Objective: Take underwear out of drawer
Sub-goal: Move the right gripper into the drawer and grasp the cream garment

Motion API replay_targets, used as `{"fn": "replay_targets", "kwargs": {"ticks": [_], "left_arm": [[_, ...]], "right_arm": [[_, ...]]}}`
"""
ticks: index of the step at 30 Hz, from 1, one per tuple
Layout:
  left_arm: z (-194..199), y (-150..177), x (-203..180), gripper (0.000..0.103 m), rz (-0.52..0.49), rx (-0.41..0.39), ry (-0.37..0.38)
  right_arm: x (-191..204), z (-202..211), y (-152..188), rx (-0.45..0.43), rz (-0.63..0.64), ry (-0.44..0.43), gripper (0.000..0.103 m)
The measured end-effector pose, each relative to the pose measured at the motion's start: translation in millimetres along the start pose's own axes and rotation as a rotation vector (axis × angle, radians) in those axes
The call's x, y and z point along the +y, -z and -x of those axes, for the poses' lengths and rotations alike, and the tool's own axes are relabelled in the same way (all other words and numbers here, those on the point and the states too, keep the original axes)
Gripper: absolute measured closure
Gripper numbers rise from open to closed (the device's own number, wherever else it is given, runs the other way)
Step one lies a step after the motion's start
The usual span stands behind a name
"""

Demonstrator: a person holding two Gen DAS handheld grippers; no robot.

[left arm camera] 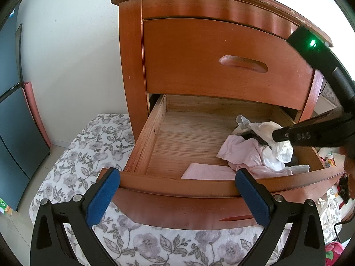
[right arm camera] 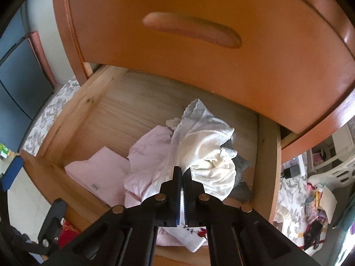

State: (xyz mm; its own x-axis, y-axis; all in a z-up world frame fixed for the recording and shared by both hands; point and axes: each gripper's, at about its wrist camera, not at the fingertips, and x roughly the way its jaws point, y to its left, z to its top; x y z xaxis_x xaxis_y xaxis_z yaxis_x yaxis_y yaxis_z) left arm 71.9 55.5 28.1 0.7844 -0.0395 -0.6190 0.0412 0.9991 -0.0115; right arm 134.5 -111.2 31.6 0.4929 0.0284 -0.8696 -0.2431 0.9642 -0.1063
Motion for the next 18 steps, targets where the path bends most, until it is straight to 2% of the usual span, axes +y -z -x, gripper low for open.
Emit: {"fn": "replay_targets", "kwargs": {"ticks": [12, 18], "left_arm": [[0.2, 0.1, -0.1, 0.000, 0.000, 0.000, 0.000], [0.2, 0.1, -0.1, 0.000, 0.000, 0.000, 0.000]], "right_arm": [[-4.1, 42.1, -6.9, -0.082, -0.012, -0.045, 0.102], [-11.3, 75.0, -10.5, -0.153, -0.024, -0.074, 0.102]]}}
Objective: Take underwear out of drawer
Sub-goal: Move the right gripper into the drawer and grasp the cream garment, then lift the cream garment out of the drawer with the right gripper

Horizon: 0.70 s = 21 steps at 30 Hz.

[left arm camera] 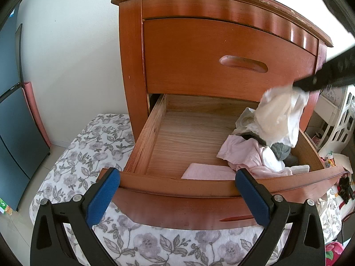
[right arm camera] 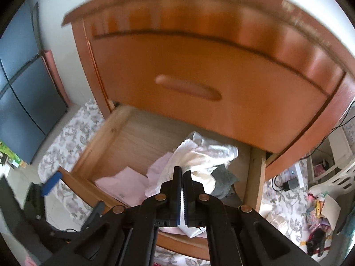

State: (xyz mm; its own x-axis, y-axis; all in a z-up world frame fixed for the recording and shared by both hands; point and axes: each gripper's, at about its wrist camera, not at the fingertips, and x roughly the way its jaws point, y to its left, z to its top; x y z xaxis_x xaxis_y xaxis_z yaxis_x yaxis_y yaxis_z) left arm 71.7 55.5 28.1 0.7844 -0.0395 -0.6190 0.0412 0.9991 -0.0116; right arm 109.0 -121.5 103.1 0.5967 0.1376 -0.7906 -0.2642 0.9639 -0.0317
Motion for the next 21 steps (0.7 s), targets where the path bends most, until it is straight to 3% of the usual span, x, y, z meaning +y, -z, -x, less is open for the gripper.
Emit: {"fn": "replay_targets", "kwargs": {"ticks": [10, 21], "left_arm": [[0.1, 0.1, 0.0, 0.000, 0.000, 0.000, 0.000], [-0.3, -0.2, 0.0, 0.000, 0.000, 0.000, 0.000]], "right_arm": [[3.7, 58.0, -20.9, -0.122, 0.010, -0.007, 0.102], [21.6, 103.5, -37.1, -0.193, 0.063, 0.008, 0.102]]}}
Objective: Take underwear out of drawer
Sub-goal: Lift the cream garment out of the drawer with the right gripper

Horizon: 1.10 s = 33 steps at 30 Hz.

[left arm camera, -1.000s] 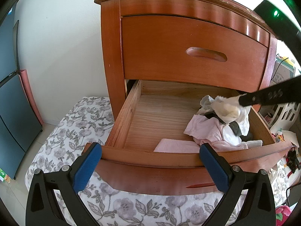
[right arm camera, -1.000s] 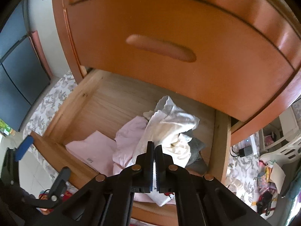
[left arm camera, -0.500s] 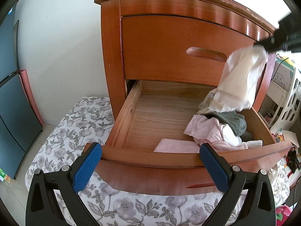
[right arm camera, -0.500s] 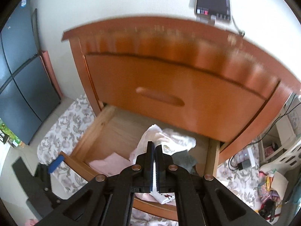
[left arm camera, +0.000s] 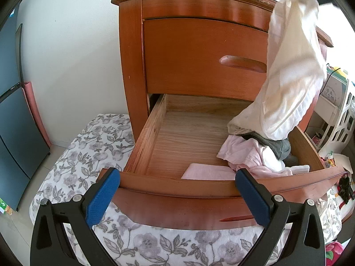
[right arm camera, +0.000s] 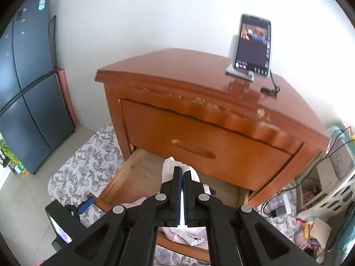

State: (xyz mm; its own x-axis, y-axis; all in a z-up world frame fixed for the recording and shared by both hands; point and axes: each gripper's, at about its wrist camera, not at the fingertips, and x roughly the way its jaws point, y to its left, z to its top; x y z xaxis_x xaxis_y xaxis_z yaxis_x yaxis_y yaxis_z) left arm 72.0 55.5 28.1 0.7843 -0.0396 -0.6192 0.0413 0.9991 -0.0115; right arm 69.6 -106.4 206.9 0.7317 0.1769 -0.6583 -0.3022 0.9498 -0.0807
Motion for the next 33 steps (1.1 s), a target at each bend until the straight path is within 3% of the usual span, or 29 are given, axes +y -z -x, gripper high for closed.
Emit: {"fn": "replay_targets", "kwargs": {"ticks": [15, 33], "left_arm": [[0.1, 0.1, 0.8, 0.000, 0.000, 0.000, 0.000], [0.1, 0.2, 1.1, 0.000, 0.000, 0.000, 0.000]], "right_arm": [[3.6, 59.7, -26.0, -0.107, 0.039, 0.047, 0.102], [-63.2, 148.4, -25.5, -0.220, -0.021, 0.193, 0.102]]}}
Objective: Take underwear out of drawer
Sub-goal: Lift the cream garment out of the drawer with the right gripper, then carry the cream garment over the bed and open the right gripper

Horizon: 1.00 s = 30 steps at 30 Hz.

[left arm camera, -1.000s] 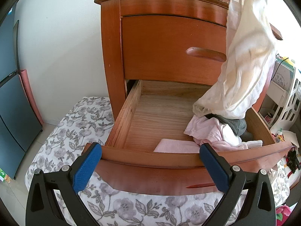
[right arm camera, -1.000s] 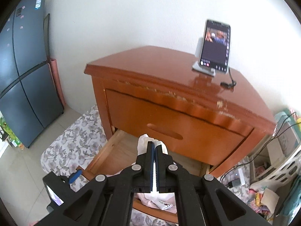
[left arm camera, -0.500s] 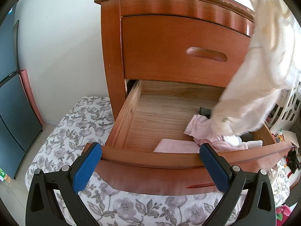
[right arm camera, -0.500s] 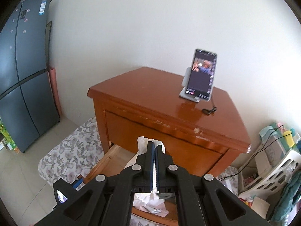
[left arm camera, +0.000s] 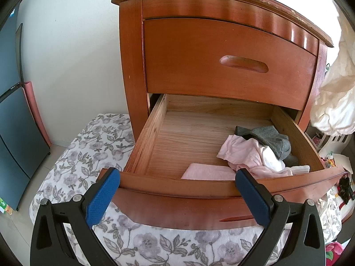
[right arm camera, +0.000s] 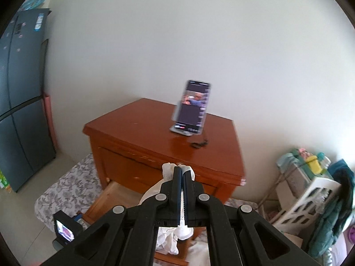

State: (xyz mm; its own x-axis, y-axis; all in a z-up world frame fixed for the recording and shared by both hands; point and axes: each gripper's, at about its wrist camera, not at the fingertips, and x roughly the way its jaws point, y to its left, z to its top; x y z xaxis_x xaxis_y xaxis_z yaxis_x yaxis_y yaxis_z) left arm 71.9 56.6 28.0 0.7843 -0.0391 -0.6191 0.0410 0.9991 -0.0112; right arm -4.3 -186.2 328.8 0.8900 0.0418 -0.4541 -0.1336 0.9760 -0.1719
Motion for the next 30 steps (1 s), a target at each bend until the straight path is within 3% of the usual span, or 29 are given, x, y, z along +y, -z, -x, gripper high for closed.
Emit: {"fn": "replay_targets", "kwargs": {"ticks": [6, 12, 16, 30], "left_arm": [[0.0, 0.0, 0.0, 0.000, 0.000, 0.000, 0.000], [0.1, 0.1, 0.0, 0.000, 0.000, 0.000, 0.000], [0.2, 0.2, -0.1, 0.000, 0.000, 0.000, 0.001], [0.1, 0.1, -0.1, 0.000, -0.001, 0.000, 0.000]], "right_arm": [[-46.1, -2.7, 16.5, 0.046, -0.053, 0.098, 0.102], [-86.3, -33.3, 46.6, 0.150, -0.116, 0.161, 0.102], [-110.7, -73.2, 84.8, 0.280, -0.167, 0.181, 0.102], [-127.2, -183.6, 239.0, 0.682, -0.205, 0.246, 0.102]]}}
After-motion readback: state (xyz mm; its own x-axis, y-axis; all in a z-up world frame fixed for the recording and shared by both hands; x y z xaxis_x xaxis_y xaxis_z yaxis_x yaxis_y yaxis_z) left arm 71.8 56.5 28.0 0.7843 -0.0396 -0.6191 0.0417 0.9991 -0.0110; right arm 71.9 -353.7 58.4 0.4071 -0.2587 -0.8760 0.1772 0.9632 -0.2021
